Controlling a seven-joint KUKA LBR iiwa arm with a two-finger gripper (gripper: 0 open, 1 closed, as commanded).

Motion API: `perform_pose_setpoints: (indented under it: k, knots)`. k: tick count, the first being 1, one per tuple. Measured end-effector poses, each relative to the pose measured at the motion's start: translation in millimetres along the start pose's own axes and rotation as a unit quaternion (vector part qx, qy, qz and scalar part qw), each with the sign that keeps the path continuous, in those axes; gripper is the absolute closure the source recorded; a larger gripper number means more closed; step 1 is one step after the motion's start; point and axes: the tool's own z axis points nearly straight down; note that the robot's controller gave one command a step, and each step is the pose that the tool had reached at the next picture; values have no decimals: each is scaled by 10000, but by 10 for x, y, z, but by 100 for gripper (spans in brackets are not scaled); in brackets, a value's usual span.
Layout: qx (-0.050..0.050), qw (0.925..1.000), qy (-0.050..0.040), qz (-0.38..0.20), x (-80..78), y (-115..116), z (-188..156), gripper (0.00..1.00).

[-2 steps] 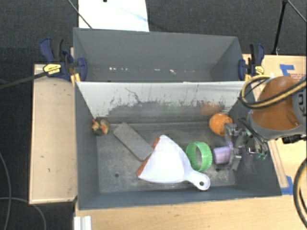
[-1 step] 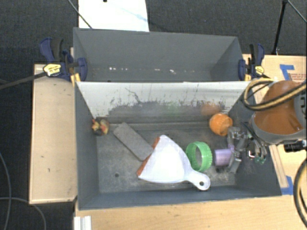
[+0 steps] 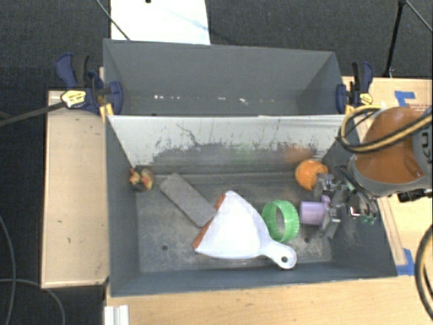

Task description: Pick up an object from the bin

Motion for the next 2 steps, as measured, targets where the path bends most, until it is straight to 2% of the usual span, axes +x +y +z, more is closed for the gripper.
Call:
perform_pose_setpoints:
  k: [1, 2]
  knots:
    - [-28, 9981, 59, 619, 123, -43, 32, 100]
    - [-27, 9981, 60, 617, 123, -43, 33, 100]
